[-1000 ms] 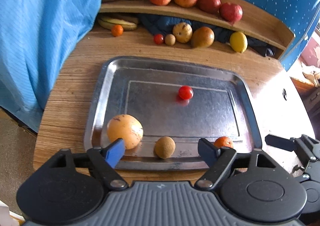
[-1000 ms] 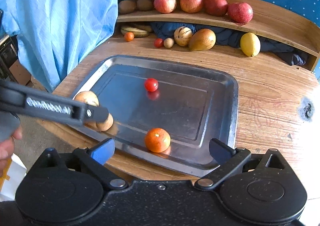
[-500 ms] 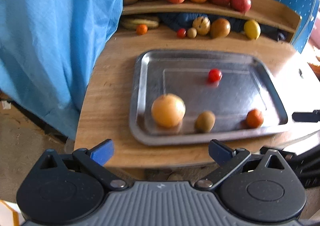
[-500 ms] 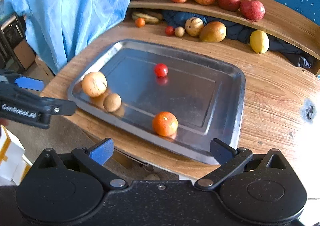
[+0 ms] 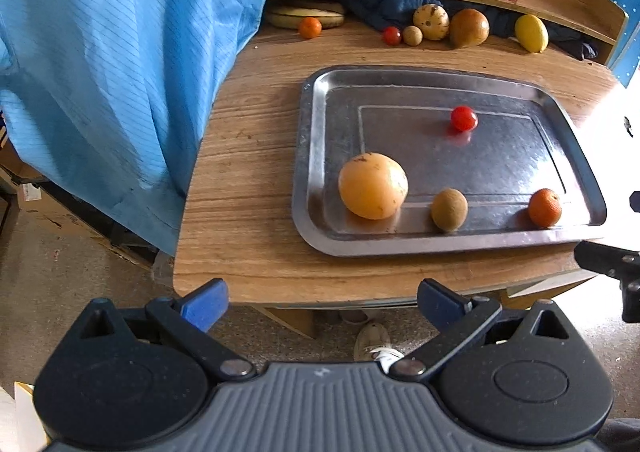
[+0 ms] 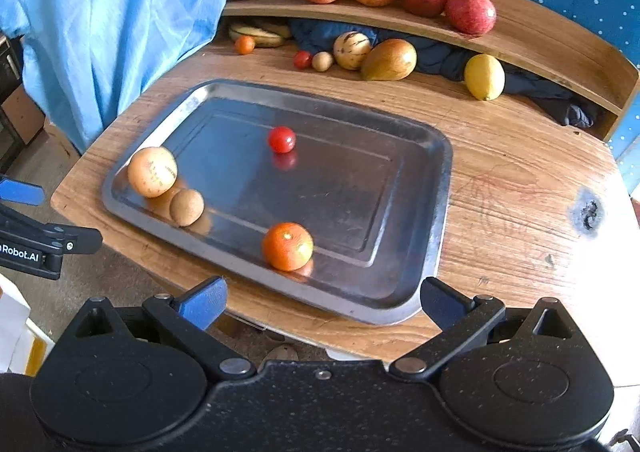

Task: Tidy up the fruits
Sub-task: 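Lift both open tools up away from the tray, then move both open tools back toward the fruits under the shelf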

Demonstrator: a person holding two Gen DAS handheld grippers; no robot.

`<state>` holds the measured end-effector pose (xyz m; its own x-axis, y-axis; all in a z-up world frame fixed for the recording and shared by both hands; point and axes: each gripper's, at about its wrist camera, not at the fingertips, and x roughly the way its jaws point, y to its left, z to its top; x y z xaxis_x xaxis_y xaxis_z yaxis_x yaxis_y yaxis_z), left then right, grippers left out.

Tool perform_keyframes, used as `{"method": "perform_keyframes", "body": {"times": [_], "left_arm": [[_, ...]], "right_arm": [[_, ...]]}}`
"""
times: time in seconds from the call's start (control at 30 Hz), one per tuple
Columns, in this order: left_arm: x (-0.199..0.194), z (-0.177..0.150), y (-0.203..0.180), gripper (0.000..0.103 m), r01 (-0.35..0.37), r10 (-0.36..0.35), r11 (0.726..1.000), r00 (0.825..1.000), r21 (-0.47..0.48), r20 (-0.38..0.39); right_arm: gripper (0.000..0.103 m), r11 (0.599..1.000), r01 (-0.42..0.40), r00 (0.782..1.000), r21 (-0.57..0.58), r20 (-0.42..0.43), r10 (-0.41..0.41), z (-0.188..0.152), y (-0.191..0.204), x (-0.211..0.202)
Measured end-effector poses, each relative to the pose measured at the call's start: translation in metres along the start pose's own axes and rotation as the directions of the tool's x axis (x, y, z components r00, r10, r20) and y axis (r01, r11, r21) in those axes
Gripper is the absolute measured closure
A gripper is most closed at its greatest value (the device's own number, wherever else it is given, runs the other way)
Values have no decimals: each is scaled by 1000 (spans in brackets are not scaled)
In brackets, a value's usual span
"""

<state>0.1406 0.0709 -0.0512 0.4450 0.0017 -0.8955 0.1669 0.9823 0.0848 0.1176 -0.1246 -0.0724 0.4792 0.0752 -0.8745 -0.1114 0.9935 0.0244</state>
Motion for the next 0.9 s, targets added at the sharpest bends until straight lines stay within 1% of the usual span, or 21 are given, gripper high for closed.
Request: {"method": "perform_keyframes", "body": {"times": [0.43, 0.9], "left_arm": [[2, 27, 4, 1, -24, 24, 999, 1000, 21, 21], [16, 77, 17, 1, -48, 47, 999, 997, 16, 62]], "right_arm": [[1, 999, -22, 998, 30, 65, 20, 27, -5, 7], [1, 998, -40, 994, 46, 105, 35, 72, -9, 30]]}}
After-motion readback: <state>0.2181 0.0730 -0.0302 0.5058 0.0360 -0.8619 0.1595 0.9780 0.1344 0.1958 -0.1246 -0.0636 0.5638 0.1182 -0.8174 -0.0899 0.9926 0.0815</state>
